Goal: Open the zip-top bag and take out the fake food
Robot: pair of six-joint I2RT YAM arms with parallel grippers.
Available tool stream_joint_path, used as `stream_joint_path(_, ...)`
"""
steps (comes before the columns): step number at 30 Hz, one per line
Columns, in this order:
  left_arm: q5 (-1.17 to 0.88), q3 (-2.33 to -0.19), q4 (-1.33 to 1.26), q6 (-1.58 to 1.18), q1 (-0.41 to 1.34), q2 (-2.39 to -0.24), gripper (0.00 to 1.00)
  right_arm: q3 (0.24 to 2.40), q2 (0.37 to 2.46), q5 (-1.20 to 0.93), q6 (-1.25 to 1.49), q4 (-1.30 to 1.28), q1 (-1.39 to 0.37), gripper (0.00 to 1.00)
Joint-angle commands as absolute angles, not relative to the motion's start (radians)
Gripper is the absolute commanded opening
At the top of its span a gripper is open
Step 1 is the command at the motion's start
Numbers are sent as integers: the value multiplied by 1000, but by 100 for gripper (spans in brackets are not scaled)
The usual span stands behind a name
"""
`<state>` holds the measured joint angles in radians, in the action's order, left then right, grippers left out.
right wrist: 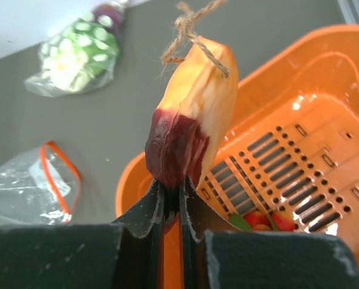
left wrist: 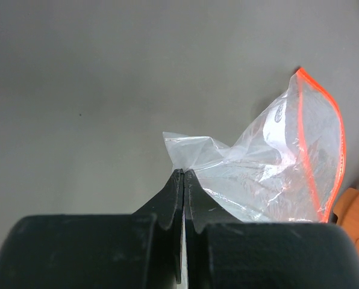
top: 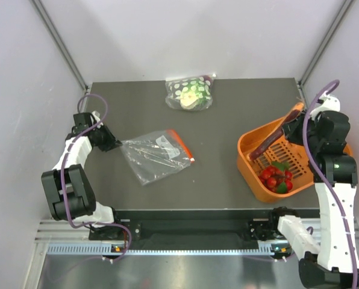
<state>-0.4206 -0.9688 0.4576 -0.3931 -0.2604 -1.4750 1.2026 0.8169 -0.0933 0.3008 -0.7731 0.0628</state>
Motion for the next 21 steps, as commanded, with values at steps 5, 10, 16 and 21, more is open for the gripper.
stream_joint_path(5, -400, -996, 466, -379, -268, -1410, 4, 1148, 830, -52, 285, -761, 124, 0)
stream_joint_path(10, -397, -1005, 472, -376, -268, -1407, 6, 1088, 818, -28, 295, -732, 161, 4)
stream_joint_path(16, -403, -1008, 469, -377, -267, -1411, 13, 1066, 808, -14, 298, -744, 187, 43)
stream_joint_path(21, -387, -1009, 479, -379, -268, -1401, 43, 1086, 818, -14, 299, -773, 198, 99)
